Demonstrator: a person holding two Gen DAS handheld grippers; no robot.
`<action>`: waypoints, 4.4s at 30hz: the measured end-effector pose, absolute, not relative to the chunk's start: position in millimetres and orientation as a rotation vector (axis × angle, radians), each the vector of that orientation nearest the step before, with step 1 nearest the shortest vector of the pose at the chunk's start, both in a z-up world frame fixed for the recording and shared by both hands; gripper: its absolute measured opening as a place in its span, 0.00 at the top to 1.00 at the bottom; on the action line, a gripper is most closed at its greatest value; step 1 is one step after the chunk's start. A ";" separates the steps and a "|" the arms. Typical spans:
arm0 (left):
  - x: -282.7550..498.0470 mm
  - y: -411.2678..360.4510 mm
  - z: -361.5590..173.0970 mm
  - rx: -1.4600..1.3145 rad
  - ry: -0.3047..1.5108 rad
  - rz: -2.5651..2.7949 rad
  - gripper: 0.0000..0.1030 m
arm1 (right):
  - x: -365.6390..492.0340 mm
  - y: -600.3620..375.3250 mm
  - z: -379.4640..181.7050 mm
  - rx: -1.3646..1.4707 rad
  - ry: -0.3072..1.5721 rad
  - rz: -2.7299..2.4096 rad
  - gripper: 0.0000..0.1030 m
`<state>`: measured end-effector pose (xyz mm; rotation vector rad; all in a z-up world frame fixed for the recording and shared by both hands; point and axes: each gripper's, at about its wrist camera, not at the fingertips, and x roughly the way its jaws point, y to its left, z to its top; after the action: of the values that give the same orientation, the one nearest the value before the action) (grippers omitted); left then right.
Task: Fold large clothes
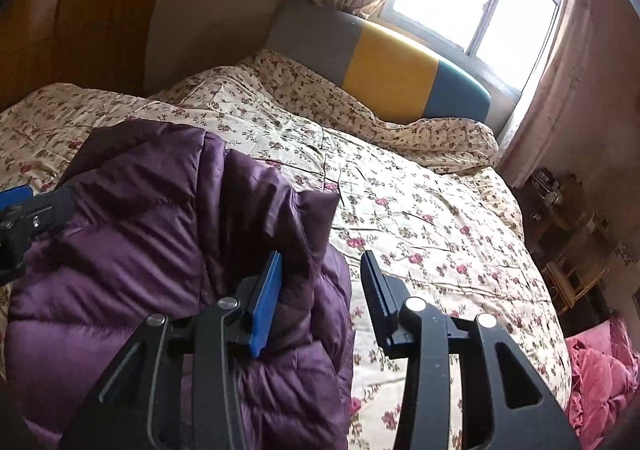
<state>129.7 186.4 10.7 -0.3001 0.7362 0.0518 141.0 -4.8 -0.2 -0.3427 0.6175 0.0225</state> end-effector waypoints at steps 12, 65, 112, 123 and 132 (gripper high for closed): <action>156.7 161.4 -16.0 -0.264 0.817 0.016 0.30 | 175.9 -25.4 -59.9 -0.350 0.757 0.010 0.62; -6.1 123.0 8.5 -0.253 0.693 0.165 0.07 | 29.1 -65.8 -14.7 -0.100 0.724 0.201 0.23; -32.5 97.7 33.9 -0.117 0.644 0.337 0.03 | 5.7 -69.9 -11.5 -0.126 0.696 0.203 0.14; -31.2 88.0 32.7 -0.083 0.656 0.319 0.03 | 5.9 -71.7 -14.6 -0.124 0.706 0.196 0.13; -32.8 79.0 34.1 -0.050 0.650 0.304 0.03 | 7.0 -74.0 -15.4 -0.115 0.714 0.190 0.11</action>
<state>-32.8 79.0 34.1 -0.0496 0.6503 0.3039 7.0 -74.0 -15.4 -0.1146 0.7139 0.1903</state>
